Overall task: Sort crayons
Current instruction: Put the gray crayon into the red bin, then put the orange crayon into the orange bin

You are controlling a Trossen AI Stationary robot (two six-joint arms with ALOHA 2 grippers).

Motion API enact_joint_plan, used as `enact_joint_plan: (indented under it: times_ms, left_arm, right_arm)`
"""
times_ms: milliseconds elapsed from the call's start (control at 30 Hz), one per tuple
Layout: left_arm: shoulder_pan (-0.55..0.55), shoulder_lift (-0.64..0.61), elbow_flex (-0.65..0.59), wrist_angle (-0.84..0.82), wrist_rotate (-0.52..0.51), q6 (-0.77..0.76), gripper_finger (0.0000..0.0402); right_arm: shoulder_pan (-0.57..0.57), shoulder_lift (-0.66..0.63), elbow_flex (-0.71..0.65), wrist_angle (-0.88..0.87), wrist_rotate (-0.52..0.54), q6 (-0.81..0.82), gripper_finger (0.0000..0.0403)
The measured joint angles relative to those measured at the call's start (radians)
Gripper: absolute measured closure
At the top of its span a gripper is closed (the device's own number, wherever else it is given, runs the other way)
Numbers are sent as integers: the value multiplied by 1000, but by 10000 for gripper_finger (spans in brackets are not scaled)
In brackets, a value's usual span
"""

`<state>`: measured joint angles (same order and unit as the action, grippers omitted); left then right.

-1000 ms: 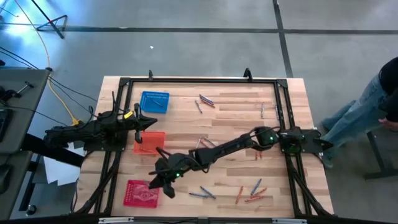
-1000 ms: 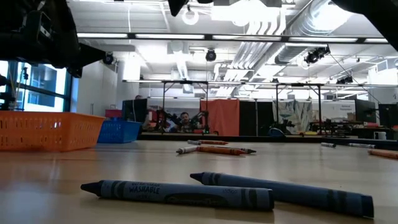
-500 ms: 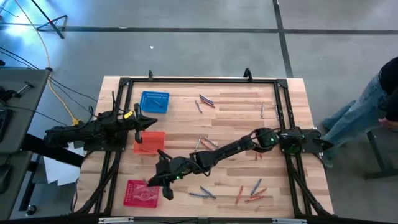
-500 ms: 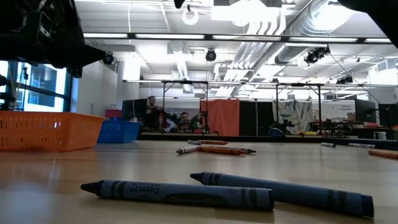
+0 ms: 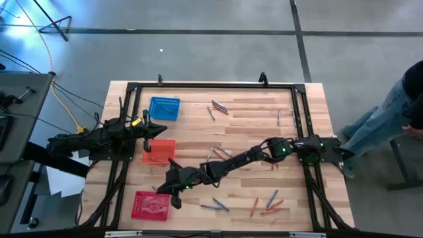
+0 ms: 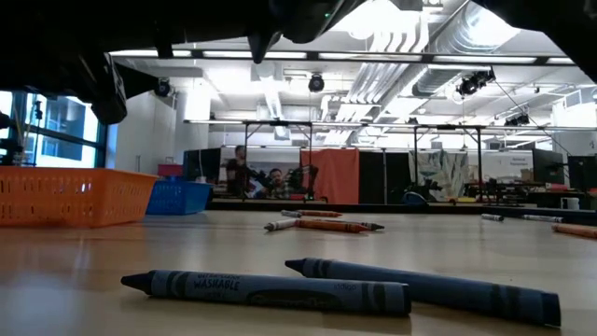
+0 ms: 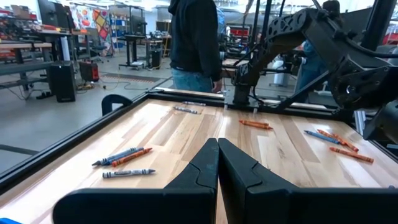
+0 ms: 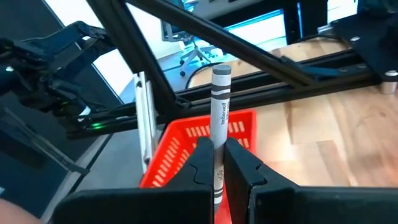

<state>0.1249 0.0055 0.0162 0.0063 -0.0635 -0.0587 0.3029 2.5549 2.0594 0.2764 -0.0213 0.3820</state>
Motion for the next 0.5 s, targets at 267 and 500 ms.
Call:
enact_joint_plan:
  times_ms: [267,500]
  left_arm:
    - [0,0,0,0,0,0,401]
    - [0,0,0,0,0,0,401]
  right_arm:
    - [2,0,0,2,-30,2,324]
    - [12,0,0,13,-57,-5,278]
